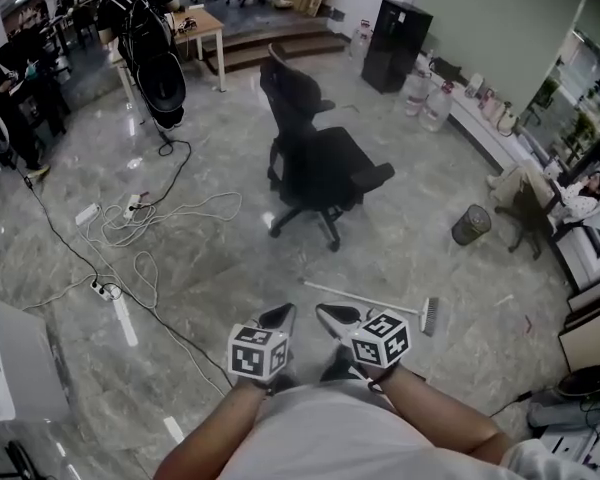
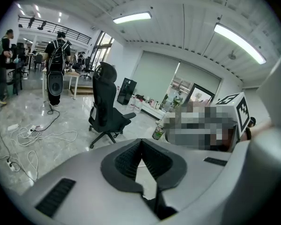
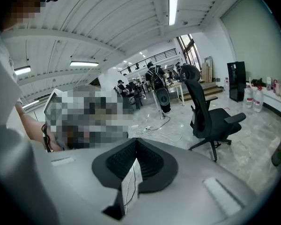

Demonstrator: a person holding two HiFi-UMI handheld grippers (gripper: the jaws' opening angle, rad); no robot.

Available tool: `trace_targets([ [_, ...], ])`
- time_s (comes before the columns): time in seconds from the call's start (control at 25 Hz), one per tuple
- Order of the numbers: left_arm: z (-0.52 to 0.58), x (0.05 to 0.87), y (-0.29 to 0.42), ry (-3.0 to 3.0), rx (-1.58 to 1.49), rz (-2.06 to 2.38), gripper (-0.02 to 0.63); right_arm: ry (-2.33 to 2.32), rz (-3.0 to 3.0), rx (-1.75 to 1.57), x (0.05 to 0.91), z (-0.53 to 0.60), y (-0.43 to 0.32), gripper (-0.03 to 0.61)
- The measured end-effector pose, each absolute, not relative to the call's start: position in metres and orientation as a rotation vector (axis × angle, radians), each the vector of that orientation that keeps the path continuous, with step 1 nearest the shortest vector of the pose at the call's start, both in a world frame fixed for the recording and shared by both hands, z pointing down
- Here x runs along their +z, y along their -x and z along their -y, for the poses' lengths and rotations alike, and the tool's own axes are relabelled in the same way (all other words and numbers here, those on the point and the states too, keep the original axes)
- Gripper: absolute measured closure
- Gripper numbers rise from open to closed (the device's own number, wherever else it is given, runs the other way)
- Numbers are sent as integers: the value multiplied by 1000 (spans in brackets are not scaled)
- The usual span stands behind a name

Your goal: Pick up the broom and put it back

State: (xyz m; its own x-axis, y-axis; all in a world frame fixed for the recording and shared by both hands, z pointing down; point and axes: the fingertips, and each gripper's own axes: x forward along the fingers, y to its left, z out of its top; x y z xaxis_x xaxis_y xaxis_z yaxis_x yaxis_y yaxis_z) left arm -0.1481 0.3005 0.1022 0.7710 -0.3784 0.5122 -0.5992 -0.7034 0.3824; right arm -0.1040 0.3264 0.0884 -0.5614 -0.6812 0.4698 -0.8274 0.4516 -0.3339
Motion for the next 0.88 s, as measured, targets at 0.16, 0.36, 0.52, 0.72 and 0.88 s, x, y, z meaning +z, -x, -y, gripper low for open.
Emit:
trace_targets([
  [0.16, -289, 109, 138, -2411, 559, 744, 606, -1310, 2438, 831, 99, -315, 87, 575],
  [0.36, -260, 116, 118, -2387, 601, 761, 606, -1300, 2442, 894, 108, -284, 60, 575],
  [0.52, -223, 125, 94, -2348, 640, 797, 607, -1249, 2459, 948, 120, -245, 32, 575],
  [0.72, -172, 146, 46, -2278, 670, 860, 606, -1126, 2471, 977, 147, -187, -22, 575],
  [0.88, -136, 174, 14, -2238, 741, 902, 606, -984, 2443, 994, 177, -145, -58, 575],
])
